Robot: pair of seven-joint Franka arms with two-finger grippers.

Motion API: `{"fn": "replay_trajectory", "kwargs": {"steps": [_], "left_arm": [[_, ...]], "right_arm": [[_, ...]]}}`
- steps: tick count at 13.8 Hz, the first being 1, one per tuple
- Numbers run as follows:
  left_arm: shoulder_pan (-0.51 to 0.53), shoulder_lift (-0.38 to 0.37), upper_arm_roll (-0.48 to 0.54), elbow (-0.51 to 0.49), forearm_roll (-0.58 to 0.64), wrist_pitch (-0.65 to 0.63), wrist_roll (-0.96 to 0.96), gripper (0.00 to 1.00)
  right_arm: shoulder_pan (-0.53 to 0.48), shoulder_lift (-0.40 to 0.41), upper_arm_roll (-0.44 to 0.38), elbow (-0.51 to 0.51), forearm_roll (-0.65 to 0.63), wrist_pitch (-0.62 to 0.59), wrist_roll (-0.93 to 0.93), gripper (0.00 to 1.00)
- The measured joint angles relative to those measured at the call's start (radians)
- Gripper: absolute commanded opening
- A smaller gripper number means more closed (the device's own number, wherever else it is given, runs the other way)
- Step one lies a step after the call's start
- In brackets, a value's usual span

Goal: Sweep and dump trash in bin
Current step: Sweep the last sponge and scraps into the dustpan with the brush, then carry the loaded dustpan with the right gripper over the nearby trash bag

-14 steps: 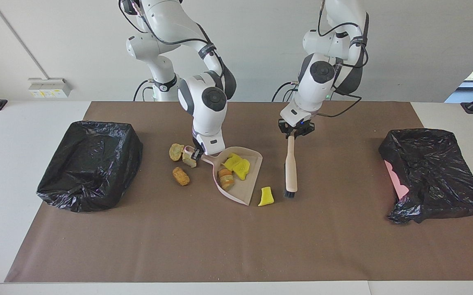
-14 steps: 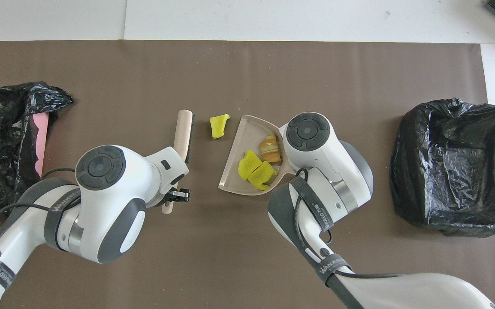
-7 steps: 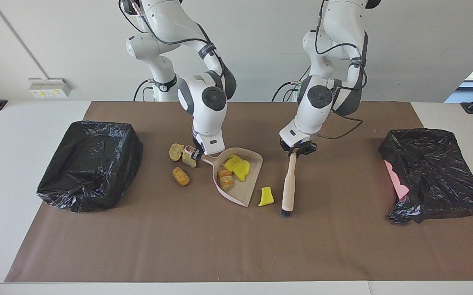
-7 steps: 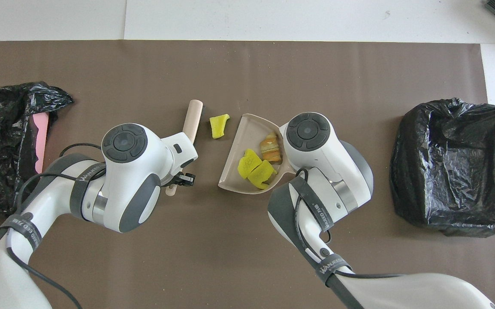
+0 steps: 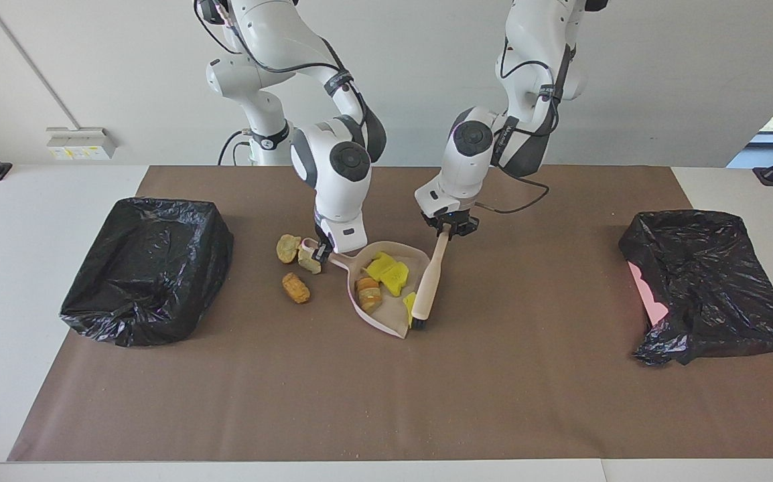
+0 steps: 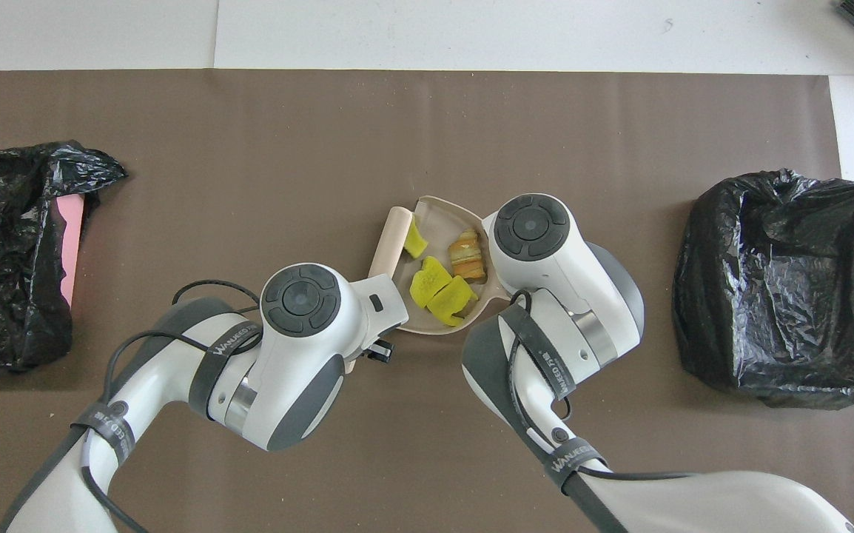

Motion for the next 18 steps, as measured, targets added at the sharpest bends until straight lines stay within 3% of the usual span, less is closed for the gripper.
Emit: {"fn": "replay_trajectory", "kwargs": {"steps": [7,13,18], "left_arm": [[-0.045,-0.018,0.013,0.001,-0.032,-0.022,-0.147,0.00],[0.004,-0.140,0.024,-0.013,-0.032,-0.263,-0.340,0.00],[-0.087,-0.291,-0.003,-0.239,-0.032,-0.209,-0.574,0.00]], "right_arm": [[0.000,0.000,0.000,0.000,0.000,0.000,0.000,0.00],[-0.043,-0.032,-0.003,0.028,0.000,-0.007,-0.004,0.00],[-0.239,-0.169,-0.006,0.051,0.005,-0.089,-0.117,0.00]]}}
